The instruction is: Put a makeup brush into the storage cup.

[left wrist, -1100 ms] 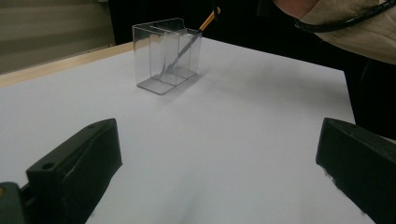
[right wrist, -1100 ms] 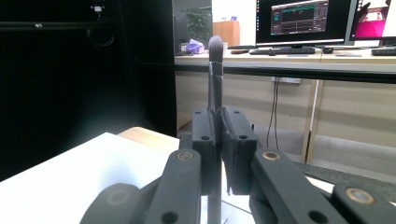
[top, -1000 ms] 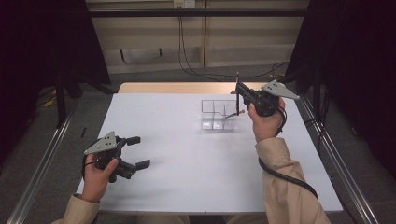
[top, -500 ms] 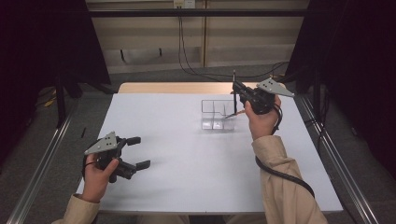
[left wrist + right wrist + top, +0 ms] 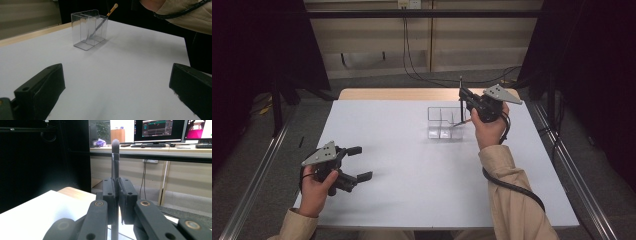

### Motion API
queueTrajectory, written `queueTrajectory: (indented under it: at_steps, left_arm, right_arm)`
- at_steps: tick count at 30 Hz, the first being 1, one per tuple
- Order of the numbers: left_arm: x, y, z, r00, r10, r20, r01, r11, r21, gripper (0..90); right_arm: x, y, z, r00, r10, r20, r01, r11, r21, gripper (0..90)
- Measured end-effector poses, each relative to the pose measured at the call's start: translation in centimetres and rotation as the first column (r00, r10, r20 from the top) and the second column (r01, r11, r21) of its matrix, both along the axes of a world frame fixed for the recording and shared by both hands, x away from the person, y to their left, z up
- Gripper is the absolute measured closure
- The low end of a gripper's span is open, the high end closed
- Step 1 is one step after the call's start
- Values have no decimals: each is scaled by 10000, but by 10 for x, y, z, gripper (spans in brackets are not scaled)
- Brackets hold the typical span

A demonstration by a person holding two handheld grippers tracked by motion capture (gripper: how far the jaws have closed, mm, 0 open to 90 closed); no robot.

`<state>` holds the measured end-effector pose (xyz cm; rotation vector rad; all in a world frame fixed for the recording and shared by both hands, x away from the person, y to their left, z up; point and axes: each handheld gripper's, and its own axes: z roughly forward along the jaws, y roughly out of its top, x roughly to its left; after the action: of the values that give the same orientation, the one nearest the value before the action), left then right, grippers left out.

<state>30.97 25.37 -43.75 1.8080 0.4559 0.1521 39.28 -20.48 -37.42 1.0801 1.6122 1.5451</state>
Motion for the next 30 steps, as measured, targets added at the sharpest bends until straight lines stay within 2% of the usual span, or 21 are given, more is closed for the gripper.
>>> queueTrajectory:
  at_steps: [18,30]
  left_arm:
    - [1,2,-2,10000,56,-59,-56,10000,-2,0]
    - [1,1,-2,10000,44,-64,-44,10000,14,0]
  right_arm:
    - [14,1,-11,9999,-61,-118,60,9999,-87,847]
    - [14,2,-14,9999,-85,-106,84,9999,-102,846]
